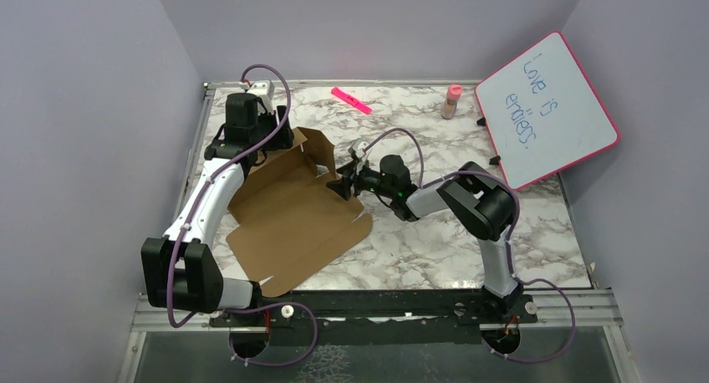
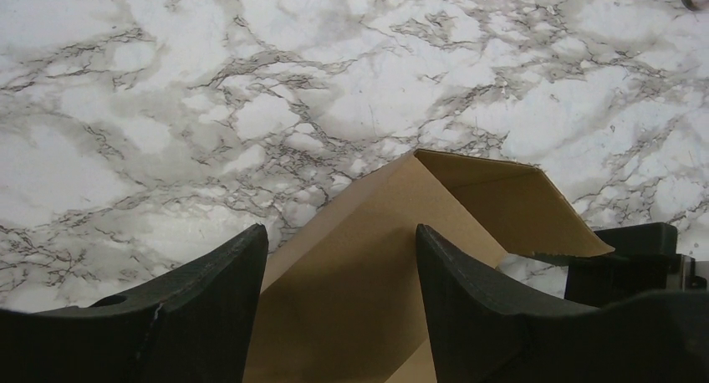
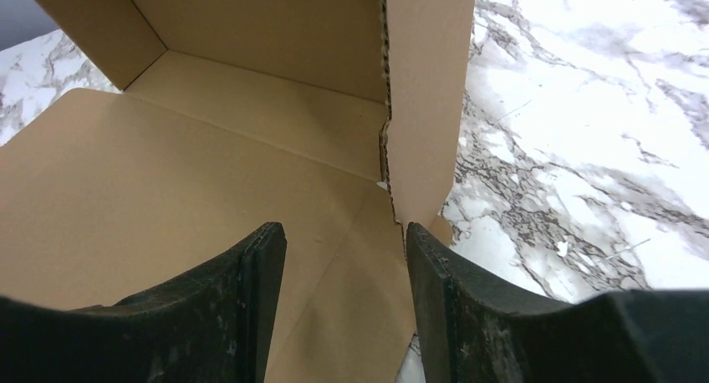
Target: Fold the paper box
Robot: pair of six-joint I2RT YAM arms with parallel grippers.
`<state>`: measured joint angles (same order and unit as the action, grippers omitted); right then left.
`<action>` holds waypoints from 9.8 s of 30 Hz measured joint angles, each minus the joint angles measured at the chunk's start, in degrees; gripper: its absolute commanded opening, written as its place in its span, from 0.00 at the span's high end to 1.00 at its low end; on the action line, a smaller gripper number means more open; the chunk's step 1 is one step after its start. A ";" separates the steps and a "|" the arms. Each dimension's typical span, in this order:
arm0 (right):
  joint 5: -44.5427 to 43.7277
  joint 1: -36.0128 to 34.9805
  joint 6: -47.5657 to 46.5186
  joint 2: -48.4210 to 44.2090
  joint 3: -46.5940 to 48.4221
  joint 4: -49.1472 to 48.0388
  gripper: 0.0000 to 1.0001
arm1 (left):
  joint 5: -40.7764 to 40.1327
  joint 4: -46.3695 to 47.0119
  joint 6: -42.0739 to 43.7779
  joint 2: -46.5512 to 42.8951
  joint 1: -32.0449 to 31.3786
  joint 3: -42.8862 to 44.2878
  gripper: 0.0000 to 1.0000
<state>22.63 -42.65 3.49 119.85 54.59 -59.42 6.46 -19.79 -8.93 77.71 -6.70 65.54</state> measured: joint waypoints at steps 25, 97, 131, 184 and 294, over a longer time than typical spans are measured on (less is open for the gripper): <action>5.01 10.71 -4.15 -3.32 5.66 9.33 0.38 | 4.24 1.38 1.11 0.68 0.90 -0.81 0.33; -2.34 0.81 1.14 -9.66 -7.41 -3.23 0.46 | 38.91 6.58 -10.60 8.39 -5.07 -0.15 0.34; -19.69 0.28 2.38 -20.00 -13.90 5.25 0.60 | 37.11 3.52 -11.34 14.47 -9.53 6.62 0.17; -25.40 -0.31 -1.29 -11.96 -2.93 9.60 0.86 | 43.21 9.40 -11.85 17.97 -5.97 3.28 0.22; -59.28 -1.49 4.42 -55.41 -42.36 -0.94 0.00 | -70.75 -17.68 6.21 19.91 -50.71 12.44 0.59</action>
<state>-36.64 -44.14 7.90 64.45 12.23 -60.36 -64.29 -37.47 -2.72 97.62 -57.41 77.97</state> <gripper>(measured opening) 0.998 0.470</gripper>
